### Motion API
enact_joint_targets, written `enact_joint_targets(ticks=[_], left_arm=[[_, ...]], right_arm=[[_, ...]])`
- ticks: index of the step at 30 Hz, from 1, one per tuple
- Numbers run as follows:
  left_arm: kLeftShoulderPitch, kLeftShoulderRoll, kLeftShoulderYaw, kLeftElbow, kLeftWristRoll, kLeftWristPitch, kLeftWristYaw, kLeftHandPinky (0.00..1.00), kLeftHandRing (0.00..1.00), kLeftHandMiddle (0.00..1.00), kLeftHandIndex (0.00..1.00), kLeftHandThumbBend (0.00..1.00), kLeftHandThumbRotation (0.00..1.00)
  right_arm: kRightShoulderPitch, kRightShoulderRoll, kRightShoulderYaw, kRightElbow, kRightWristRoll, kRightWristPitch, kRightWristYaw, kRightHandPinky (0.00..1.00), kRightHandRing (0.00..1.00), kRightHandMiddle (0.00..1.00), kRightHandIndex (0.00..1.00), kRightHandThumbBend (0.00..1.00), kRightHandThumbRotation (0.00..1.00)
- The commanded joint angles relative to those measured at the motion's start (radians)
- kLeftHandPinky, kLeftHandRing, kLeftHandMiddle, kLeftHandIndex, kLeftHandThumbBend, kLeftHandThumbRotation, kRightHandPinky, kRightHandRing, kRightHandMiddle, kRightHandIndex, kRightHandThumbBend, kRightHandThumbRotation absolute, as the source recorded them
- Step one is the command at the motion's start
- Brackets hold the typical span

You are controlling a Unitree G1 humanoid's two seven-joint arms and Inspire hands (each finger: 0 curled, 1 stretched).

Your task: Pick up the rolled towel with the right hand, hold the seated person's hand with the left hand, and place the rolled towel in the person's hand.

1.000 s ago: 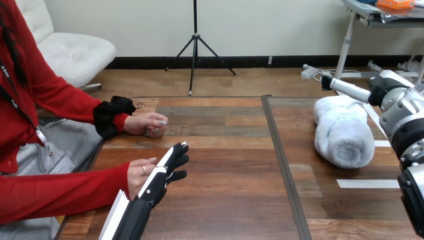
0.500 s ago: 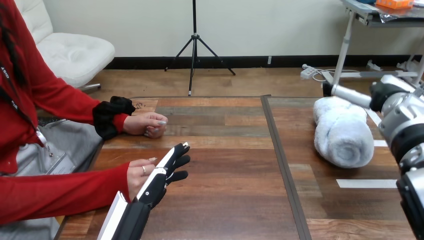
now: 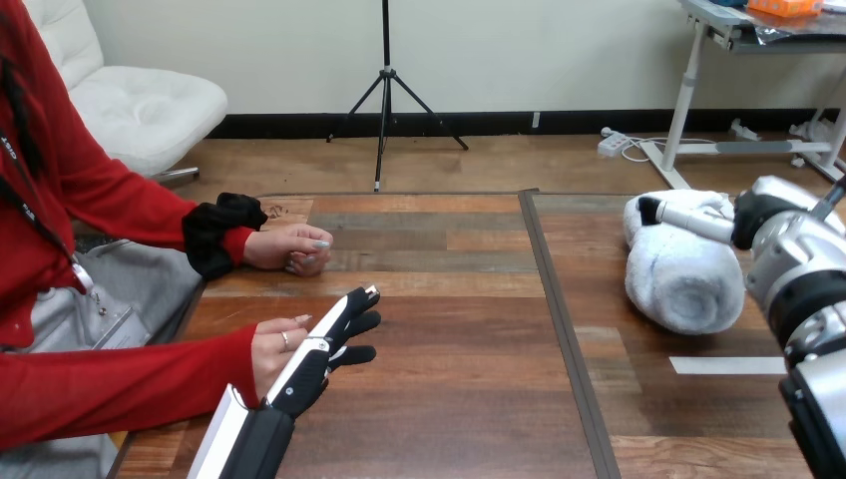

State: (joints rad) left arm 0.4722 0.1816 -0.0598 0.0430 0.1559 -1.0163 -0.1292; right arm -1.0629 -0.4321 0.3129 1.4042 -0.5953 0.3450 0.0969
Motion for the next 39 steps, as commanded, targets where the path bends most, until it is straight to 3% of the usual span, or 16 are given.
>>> enact_joint_targets(ticks=[1, 2, 7, 11, 12, 13, 15, 18, 24, 36, 39], left_arm=[[-0.02, 0.006, 0.003, -0.061, -0.014, -0.023, 0.008, 0.78, 0.87, 0.92, 0.92, 1.0, 0.54], [-0.018, 0.011, -0.005, -0.064, -0.028, -0.022, 0.003, 0.77, 0.87, 0.92, 0.92, 1.0, 0.54], [-0.013, 0.019, -0.018, -0.07, -0.051, -0.021, -0.007, 0.78, 0.88, 0.92, 0.92, 1.0, 0.53], [-0.009, 0.014, -0.016, -0.076, -0.047, -0.022, -0.008, 0.79, 0.88, 0.92, 0.92, 1.0, 0.54], [-0.008, 0.014, -0.018, -0.077, -0.047, -0.021, -0.009, 0.79, 0.88, 0.92, 0.92, 1.0, 0.54], [-0.006, 0.013, -0.023, -0.081, -0.05, -0.022, -0.011, 0.8, 0.88, 0.93, 0.93, 1.0, 0.55], [-0.004, 0.011, -0.029, -0.084, -0.052, -0.025, -0.013, 0.8, 0.88, 0.93, 0.93, 1.0, 0.54], [-0.004, 0.008, -0.03, -0.086, -0.048, -0.025, -0.012, 0.8, 0.88, 0.93, 0.93, 1.0, 0.53], [0.003, 0.009, -0.035, -0.092, -0.051, -0.022, -0.012, 0.8, 0.89, 0.93, 0.93, 1.0, 0.53], [0.015, 0.013, -0.04, -0.102, -0.052, -0.021, -0.01, 0.82, 0.89, 0.93, 0.93, 1.0, 0.53], [0.017, 0.014, -0.039, -0.104, -0.053, -0.025, -0.01, 0.82, 0.89, 0.94, 0.93, 1.0, 0.53]], right_arm=[[-0.016, 0.024, -0.011, -0.011, 0.008, 0.004, -0.054, 1.0, 1.0, 1.0, 1.0, 1.0, 0.98], [-0.012, 0.027, -0.012, -0.011, 0.009, 0.003, -0.058, 1.0, 1.0, 1.0, 1.0, 1.0, 0.98], [0.0, 0.031, 0.002, -0.011, -0.003, -0.011, -0.054, 0.39, 1.0, 1.0, 1.0, 1.0, 0.97], [0.012, 0.033, 0.018, -0.009, -0.017, -0.024, -0.03, 0.13, 1.0, 1.0, 1.0, 1.0, 0.99], [0.014, 0.034, 0.02, -0.008, -0.018, -0.025, -0.024, 0.1, 1.0, 1.0, 1.0, 1.0, 0.99], [0.023, 0.039, 0.034, -0.006, -0.026, -0.034, 0.014, 0.01, 1.0, 1.0, 1.0, 1.0, 1.0], [0.034, 0.046, 0.051, -0.004, -0.036, -0.045, 0.058, 0.0, 1.0, 1.0, 1.0, 1.0, 1.0], [0.045, 0.052, 0.034, -0.006, -0.02, -0.049, 0.054, 0.0, 1.0, 1.0, 1.0, 0.99, 1.0], [0.055, 0.061, 0.067, -0.003, -0.05, -0.053, 0.08, 0.0, 1.0, 1.0, 1.0, 0.98, 1.0], [0.072, 0.079, 0.056, -0.003, -0.04, -0.04, 0.069, 0.0, 1.0, 1.0, 1.0, 0.98, 1.0], [0.074, 0.08, 0.056, -0.003, -0.039, -0.05, 0.088, 0.0, 1.0, 1.0, 1.0, 0.98, 1.0]])
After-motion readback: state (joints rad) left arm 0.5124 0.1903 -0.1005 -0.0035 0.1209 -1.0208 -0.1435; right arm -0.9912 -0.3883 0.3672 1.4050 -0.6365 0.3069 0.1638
